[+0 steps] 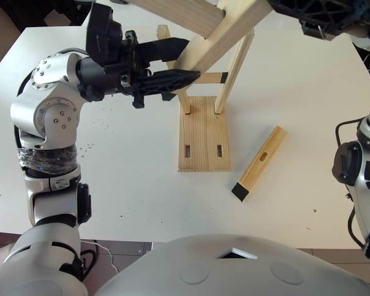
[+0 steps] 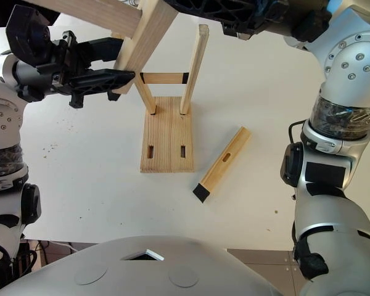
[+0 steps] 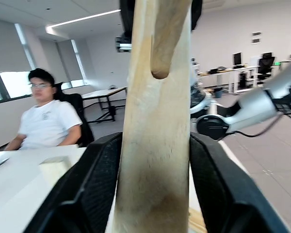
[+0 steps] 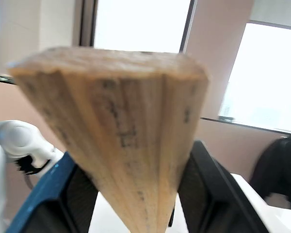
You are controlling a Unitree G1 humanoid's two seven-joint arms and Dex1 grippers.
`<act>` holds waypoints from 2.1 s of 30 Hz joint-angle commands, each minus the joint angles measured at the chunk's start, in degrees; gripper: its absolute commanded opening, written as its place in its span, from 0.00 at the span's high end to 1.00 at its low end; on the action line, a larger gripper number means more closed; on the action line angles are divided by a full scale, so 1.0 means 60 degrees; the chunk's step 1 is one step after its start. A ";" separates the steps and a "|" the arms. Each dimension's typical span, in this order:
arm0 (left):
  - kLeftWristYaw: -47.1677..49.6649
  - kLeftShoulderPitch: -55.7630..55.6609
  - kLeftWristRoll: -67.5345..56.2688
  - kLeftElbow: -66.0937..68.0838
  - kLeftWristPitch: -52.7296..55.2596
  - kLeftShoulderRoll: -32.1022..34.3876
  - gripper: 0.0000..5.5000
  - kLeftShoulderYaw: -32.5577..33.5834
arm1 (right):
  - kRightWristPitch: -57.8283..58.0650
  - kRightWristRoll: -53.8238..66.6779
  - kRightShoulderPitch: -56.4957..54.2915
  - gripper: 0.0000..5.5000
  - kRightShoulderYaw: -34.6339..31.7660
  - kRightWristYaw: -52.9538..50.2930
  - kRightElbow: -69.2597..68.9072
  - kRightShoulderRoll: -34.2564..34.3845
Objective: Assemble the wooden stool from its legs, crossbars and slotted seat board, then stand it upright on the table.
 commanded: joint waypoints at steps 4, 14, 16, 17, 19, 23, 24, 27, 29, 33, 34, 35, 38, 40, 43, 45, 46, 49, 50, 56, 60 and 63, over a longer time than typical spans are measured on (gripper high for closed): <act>0.1098 0.0897 0.0321 -0.0645 0.0023 -0.0113 0.37 0.0046 | -0.0726 -0.0844 0.0933 0.63 -0.0111 -0.0771 0.0012 0.0003; 0.3520 0.4072 0.0588 -0.1053 -0.0578 -0.0468 0.37 0.2475 | -0.0873 -0.1373 0.3770 0.63 -0.0192 0.0336 -0.1599 -0.1693; 0.4746 0.4282 0.0301 -0.1159 -0.0791 -0.1198 0.37 0.3103 | -0.0990 -0.1485 0.4336 0.63 -0.0134 0.0468 -0.2002 -0.1888; 0.5423 0.4280 0.0058 -0.1315 -0.0915 -0.1678 0.37 0.3337 | -0.1076 -0.1573 0.4617 0.63 -0.0110 0.0485 -0.2187 -0.1944; 0.6734 0.3958 -0.0637 -0.1599 -0.1146 -0.2638 0.37 0.3639 | -0.1221 -0.1748 0.5107 0.63 -0.0061 0.0415 -0.2506 -0.1983; 0.8938 0.3050 -0.1613 -0.1240 -0.1509 -0.3926 0.37 0.3945 | -0.1896 -0.2584 0.6198 0.63 0.0534 0.0302 -0.3036 -0.1843; 0.9076 0.2994 -0.1534 -0.1158 -0.1488 -0.3917 0.37 0.3840 | -0.2050 -0.2748 0.6356 0.63 0.0671 0.0228 -0.3061 -0.1752; 0.9289 0.2864 -0.1612 -0.1010 -0.1332 -0.3731 0.37 0.3748 | -0.2323 -0.2994 0.6629 0.63 0.0879 0.0014 -0.3121 -0.1589; 0.9288 0.2853 -0.1650 -0.0964 -0.1269 -0.3570 0.37 0.3739 | -0.2437 -0.3040 0.6691 0.63 0.0955 -0.0095 -0.3117 -0.1537; 0.9189 0.2810 -0.1537 -0.0872 -0.1219 -0.3396 0.37 0.3545 | -0.2520 -0.2903 0.6762 0.63 0.1037 -0.0252 -0.3300 -0.1518; 0.9146 0.2855 -0.1535 -0.0918 -0.1211 -0.3391 0.37 0.3477 | -0.2482 -0.2809 0.6741 0.63 0.1043 -0.0260 -0.3371 -0.1531; 0.9103 0.2913 -0.1509 -0.0967 -0.1197 -0.3371 0.37 0.3406 | -0.2445 -0.2739 0.6722 0.63 0.1050 -0.0254 -0.3419 -0.1552; 0.9068 0.3021 -0.1432 -0.1038 -0.1242 -0.3366 0.37 0.3242 | -0.2414 -0.2686 0.6779 0.63 0.1088 -0.0101 -0.3476 -0.1734; 0.9079 0.3072 -0.1450 -0.1052 -0.1287 -0.3382 0.37 0.3216 | -0.2380 -0.2619 0.6846 0.63 0.1074 -0.0013 -0.3515 -0.1862; 0.9074 0.3193 -0.1450 -0.1128 -0.1354 -0.3422 0.37 0.3184 | -0.2370 -0.2593 0.6877 0.63 0.1054 0.0045 -0.3540 -0.2049; 0.9090 0.3351 -0.1396 -0.1232 -0.1431 -0.3508 0.37 0.3117 | -0.2392 -0.2717 0.6952 0.63 0.1136 0.0127 -0.3482 -0.2190; 0.9111 0.3461 -0.1337 -0.1303 -0.1472 -0.3560 0.37 0.3059 | -0.2445 -0.2791 0.7019 0.63 0.1187 0.0216 -0.3445 -0.2270; 0.9129 0.3720 -0.1247 -0.1475 -0.1575 -0.3649 0.37 0.2928 | -0.2598 -0.2977 0.7036 0.63 0.1264 0.0386 -0.3270 -0.2486; 0.9125 0.3798 -0.1221 -0.1538 -0.1607 -0.3668 0.37 0.2887 | -0.2661 -0.3024 0.6940 0.63 0.1259 0.0486 -0.3148 -0.2581; 0.9145 0.4131 -0.0980 -0.1800 -0.1917 -0.3983 0.37 0.2601 | -0.3076 -0.3445 0.5738 0.63 0.1707 0.1379 -0.1897 -0.2934; 0.9206 0.4487 -0.0807 -0.2091 -0.2195 -0.4336 0.37 0.2363 | -0.3233 -0.3700 0.5138 0.63 0.2018 0.2090 -0.1134 -0.3158; 0.9278 0.4939 -0.0749 -0.2406 -0.2417 -0.4590 0.37 0.2288 | -0.3148 -0.3636 0.4873 0.63 0.2070 0.2545 -0.1027 -0.3373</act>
